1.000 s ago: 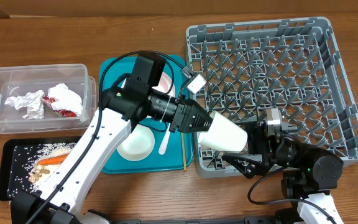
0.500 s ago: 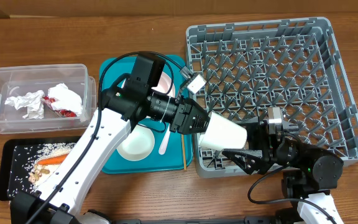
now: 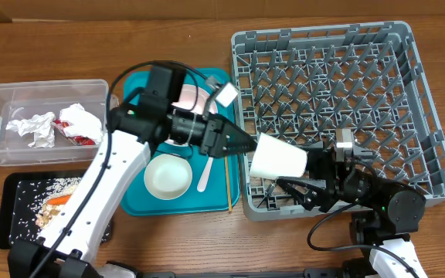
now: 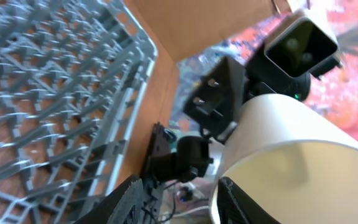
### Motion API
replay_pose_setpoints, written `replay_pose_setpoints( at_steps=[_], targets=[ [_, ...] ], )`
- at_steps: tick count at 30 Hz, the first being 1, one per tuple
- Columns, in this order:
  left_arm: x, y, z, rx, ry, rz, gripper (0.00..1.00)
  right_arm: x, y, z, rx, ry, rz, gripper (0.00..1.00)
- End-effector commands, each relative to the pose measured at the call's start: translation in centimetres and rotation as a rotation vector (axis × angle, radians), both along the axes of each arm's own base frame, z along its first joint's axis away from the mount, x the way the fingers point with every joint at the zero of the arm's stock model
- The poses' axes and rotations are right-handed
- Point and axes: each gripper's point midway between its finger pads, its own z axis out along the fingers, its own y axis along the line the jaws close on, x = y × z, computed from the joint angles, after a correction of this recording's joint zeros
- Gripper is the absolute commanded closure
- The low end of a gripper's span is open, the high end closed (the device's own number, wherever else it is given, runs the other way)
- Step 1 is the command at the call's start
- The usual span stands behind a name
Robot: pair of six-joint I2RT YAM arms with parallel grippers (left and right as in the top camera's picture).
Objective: Sort waste into correct bins and load items into the dishwasher
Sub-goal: 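Release the cup from the left gripper and carry it over the rack with the right, then lower the cup upside down into the grey rack and open the right gripper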
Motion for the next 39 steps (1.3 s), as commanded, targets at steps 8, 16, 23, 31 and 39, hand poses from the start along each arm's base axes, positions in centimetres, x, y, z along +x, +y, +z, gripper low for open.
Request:
replay_pose_setpoints(
  at_steps=[8, 16, 23, 31, 39],
  targets=[
    [3.7, 3.9, -2.3, 0.109, 0.017, 0.179, 0.6, 2.7, -0.9, -1.4, -0.012, 0.106, -0.057, 0.62],
    [4.4, 5.7, -5.7, 0.311, 0.05, 0.279, 0.6, 6.4, -4.8, -1.3, 0.0, 0.169, -0.227, 0.62],
    [4.4, 7.3, -7.8, 0.45, 0.073, 0.336, 0.62, 9.4, -8.2, -1.4, -0.078, 0.278, -0.351, 0.63],
    [4.8, 7.9, -8.3, 0.495, 0.067, 0.365, 0.61, 12.6, -14.3, -1.7, -0.45, 0.397, -0.826, 0.64],
    [5.1, 8.4, -8.8, 0.531, 0.072, 0.394, 0.6, 12.1, -17.0, -3.2, -0.712, 0.551, -1.048, 0.65]
  ],
)
